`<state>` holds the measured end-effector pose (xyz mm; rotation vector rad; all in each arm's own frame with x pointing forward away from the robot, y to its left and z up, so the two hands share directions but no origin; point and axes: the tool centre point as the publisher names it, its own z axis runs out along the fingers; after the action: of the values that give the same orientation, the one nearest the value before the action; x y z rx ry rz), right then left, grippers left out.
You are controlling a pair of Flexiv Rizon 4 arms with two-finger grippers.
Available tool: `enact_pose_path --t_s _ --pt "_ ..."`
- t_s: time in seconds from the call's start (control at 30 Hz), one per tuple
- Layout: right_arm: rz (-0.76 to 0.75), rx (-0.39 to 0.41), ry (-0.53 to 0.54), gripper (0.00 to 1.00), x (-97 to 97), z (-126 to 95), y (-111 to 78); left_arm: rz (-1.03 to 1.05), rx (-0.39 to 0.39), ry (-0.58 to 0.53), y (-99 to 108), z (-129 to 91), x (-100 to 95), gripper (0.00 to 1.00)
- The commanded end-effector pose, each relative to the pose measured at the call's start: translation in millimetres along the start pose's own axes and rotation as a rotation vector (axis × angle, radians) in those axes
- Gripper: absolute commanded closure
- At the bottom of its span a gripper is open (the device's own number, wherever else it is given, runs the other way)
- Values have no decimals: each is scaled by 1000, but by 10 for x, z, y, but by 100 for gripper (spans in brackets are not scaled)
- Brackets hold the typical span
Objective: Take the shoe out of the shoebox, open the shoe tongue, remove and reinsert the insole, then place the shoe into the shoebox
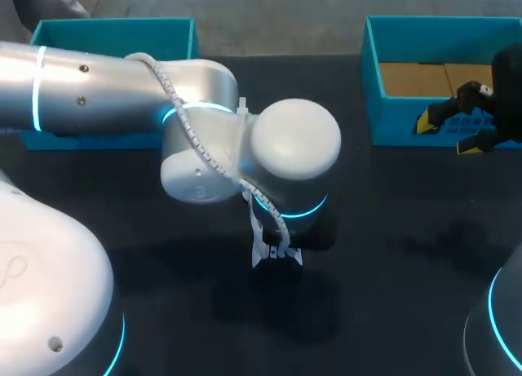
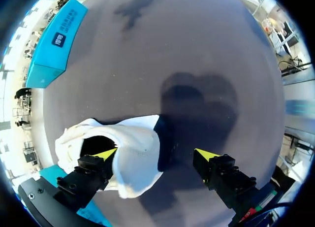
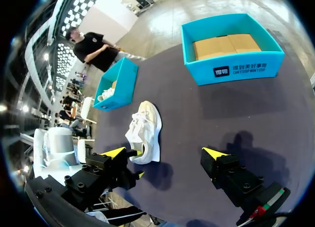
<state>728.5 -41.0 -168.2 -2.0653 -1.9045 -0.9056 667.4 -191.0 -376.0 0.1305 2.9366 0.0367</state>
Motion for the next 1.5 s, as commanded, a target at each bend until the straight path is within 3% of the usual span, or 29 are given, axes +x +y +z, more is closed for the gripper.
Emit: enact_pose_path --t_s 0.03,0.4,0.43,0.5,0.53,0.6,0.63,0.7,0.73,0.8,1.23,1.43,1.5 --pt "1 -1 -2 0 4 11 -3 -18 17 11 14 155 -13 0" --pt "1 -1 -2 0 4 11 -3 -42 33 22 79 255 -61 0" --pt "1 -1 -2 0 4 11 -3 -40 40 26 82 269 -63 11" --pt "1 -1 -2 0 4 11 -3 -40 40 27 81 272 -64 21" --pt "1 -1 -2 0 4 11 -3 -37 42 28 75 273 -66 50" --pt "1 -1 -2 0 4 11 -3 -37 42 27 72 269 -68 55" --pt "1 -1 -2 0 4 11 -3 -36 47 26 74 258 -70 67" --pt "1 -1 -2 0 4 11 -3 -37 50 25 78 251 -67 71" --pt "1 -1 -2 0 4 11 -3 -34 58 24 78 242 -61 89" --pt "1 -1 -2 0 4 11 -3 -33 59 25 78 241 -52 100" --pt "1 -1 -2 0 4 11 -3 -52 66 50 128 129 38 100" --pt "1 -1 -2 0 4 11 -3 -97 25 88 139 -154 25 100" --pt "1 -1 -2 0 4 11 -3 -113 13 118 138 -358 -11 100"
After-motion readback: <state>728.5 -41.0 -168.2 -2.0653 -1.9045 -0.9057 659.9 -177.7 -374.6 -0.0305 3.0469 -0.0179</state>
